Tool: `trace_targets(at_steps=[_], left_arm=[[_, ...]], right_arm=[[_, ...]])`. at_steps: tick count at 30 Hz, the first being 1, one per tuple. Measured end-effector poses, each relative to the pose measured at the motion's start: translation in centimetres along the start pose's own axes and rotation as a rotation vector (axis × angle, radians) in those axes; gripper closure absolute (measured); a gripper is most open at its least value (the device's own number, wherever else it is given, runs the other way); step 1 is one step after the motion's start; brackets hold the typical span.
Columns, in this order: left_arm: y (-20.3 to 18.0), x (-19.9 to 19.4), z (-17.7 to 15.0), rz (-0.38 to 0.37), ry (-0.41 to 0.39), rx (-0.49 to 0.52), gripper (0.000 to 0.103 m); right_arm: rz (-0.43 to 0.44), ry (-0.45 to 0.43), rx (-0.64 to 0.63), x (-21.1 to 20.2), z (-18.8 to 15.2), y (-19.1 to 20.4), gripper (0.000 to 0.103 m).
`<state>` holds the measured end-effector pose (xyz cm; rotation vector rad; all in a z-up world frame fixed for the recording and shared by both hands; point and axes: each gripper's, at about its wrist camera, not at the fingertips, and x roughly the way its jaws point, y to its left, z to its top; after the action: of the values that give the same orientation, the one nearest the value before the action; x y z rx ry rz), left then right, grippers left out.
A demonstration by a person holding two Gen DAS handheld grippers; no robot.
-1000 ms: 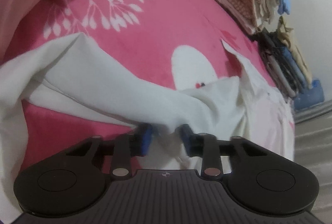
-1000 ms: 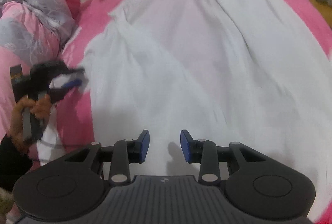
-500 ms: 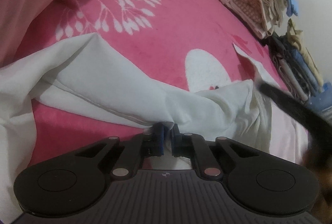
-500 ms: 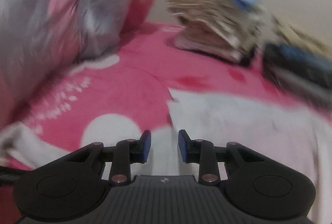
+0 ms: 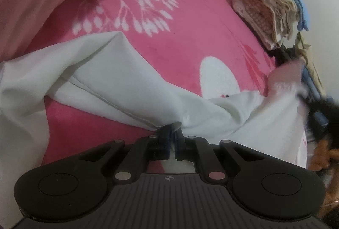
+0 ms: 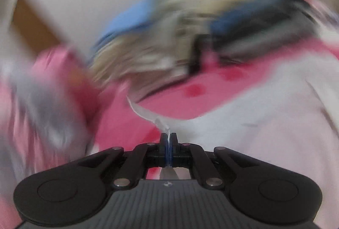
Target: Fold clothes
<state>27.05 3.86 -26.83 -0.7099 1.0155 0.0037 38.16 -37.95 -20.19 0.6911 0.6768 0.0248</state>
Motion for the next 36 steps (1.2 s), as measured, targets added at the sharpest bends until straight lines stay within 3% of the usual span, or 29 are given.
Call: trace_targets(at_steps=[4, 6, 12, 15, 18, 23, 28, 32, 36], left_arm=[[0.1, -0.1, 0.0, -0.004, -0.004, -0.002, 0.097], [0.2, -0.2, -0.1, -0.004, -0.009, -0.012, 0.097], [0.4, -0.6, 0.0, -0.003, -0.013, -0.032, 0.097], [0.4, -0.8, 0.4, 0.002, -0.026, -0.039, 0.097], [0.4, -1.1, 0.6, 0.01, -0.013, -0.04, 0.096], [-0.2, -3.0, -0.8, 0.047, 0.044, 0.06, 0.077], [-1.2, -6.1, -4.1, -0.041, 0.158, 0.187, 0.067], [-2.3, -6.6, -8.5, -0.156, 0.388, 0.287, 0.06], [-2.5, -7.2, -13.8, -0.156, 0.536, 0.34, 0.06]], right_arm=[[0.046, 0.111, 0.365, 2.2, -0.4, -9.0, 0.1], [0.044, 0.115, 0.436, 1.9, -1.0, -11.0, 0.097], [0.056, 0.011, 0.486, -1.5, -0.2, -13.1, 0.096], [0.069, 0.054, 0.396, -4.6, -0.3, -11.9, 0.089], [0.032, 0.17, 0.209, -8.1, -2.1, -9.7, 0.086], [-0.092, 0.341, -0.074, -14.3, -6.5, -7.3, 0.086], [-0.157, 0.463, -0.046, -19.1, -10.4, -9.7, 0.086], [-0.172, 0.524, -0.03, -22.3, -13.2, -11.3, 0.086], [-0.17, 0.492, -0.001, -26.4, -14.8, -11.7, 0.086]])
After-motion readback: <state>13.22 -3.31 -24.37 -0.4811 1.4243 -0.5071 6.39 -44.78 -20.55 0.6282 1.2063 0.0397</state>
